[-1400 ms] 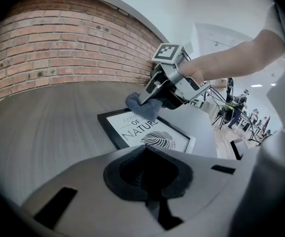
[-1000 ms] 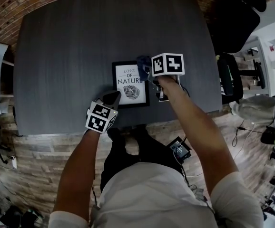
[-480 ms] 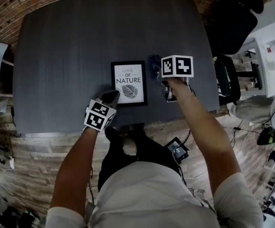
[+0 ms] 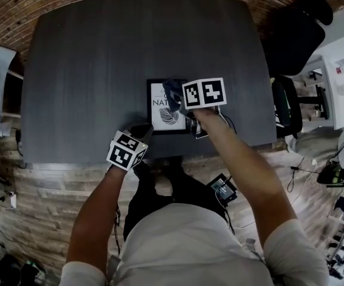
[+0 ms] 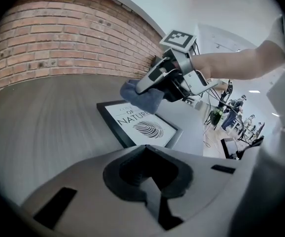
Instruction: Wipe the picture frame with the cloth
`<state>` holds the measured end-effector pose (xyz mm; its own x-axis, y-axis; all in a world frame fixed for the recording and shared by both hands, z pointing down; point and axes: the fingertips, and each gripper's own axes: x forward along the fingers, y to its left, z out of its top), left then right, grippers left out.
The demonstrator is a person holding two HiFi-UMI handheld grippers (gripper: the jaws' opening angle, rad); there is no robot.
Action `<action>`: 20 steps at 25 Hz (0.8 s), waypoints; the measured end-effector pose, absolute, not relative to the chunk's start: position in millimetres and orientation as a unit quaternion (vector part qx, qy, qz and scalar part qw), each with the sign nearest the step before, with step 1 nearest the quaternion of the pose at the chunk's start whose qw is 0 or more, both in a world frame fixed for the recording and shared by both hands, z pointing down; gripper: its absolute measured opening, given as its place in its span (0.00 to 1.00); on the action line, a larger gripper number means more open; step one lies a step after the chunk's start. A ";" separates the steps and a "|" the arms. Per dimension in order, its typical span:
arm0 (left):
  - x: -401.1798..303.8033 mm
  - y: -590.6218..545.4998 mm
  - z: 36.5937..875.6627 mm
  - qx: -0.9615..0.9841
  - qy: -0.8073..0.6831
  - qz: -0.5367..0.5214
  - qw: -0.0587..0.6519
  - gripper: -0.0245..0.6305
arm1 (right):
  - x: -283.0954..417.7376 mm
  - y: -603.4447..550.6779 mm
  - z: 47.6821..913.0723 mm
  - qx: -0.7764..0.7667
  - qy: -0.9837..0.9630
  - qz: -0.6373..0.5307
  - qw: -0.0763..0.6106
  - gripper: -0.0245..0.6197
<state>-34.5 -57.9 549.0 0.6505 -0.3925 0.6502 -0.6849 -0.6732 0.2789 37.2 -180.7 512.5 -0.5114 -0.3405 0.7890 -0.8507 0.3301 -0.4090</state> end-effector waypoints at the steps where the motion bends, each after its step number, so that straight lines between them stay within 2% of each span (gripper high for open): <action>1: -35.5 -58.3 549.8 0.869 -0.311 0.279 0.265 0.05 | 24.2 -177.7 513.3 0.383 -0.762 0.432 0.295 0.23; 9: -37.2 -57.8 549.4 0.874 -0.317 0.273 0.246 0.05 | -53.5 -165.5 519.0 0.334 -0.777 0.465 0.263 0.23; 13: -33.9 -58.4 550.1 0.871 -0.324 0.271 0.251 0.05 | -47.9 -162.5 542.5 0.353 -0.762 0.454 0.297 0.23; 20: -37.5 -57.7 549.7 0.865 -0.349 0.271 0.238 0.05 | -40.7 -161.9 542.5 0.362 -0.762 0.435 0.314 0.23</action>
<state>-37.5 -57.7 549.7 0.6087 -0.4752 0.6354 -0.7335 -0.6424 0.2222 -40.7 -161.9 542.5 -0.5399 -0.2794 0.7940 -0.8257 0.3592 -0.4350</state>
